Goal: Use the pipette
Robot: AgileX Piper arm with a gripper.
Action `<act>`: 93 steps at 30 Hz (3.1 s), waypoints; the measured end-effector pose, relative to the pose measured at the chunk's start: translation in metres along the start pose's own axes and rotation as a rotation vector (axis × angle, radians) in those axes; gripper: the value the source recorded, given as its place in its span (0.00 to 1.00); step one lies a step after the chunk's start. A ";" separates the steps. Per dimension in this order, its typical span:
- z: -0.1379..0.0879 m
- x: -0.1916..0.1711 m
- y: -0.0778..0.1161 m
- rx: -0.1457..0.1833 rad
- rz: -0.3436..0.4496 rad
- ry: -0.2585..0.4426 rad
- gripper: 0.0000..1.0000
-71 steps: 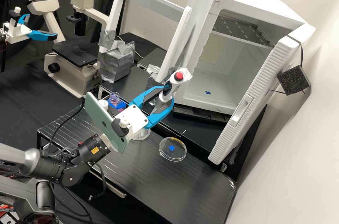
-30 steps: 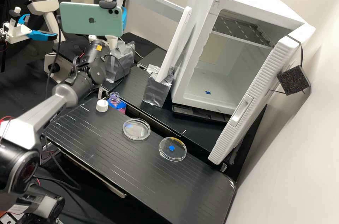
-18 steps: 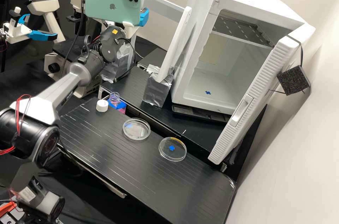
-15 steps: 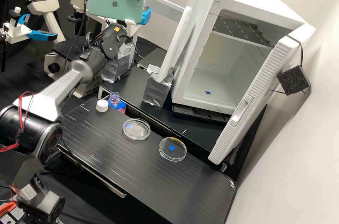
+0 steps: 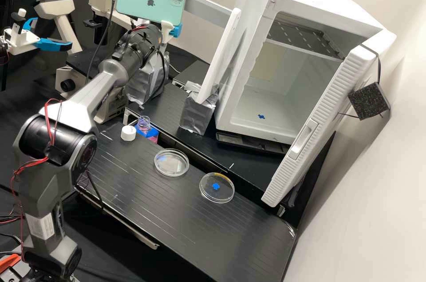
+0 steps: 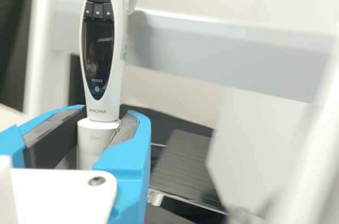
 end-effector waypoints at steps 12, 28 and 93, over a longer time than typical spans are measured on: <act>0.000 0.000 0.010 0.002 0.026 0.010 0.00; -0.003 0.000 0.031 0.009 0.069 0.012 0.00; 0.061 -0.083 -0.023 0.051 0.341 -0.116 1.00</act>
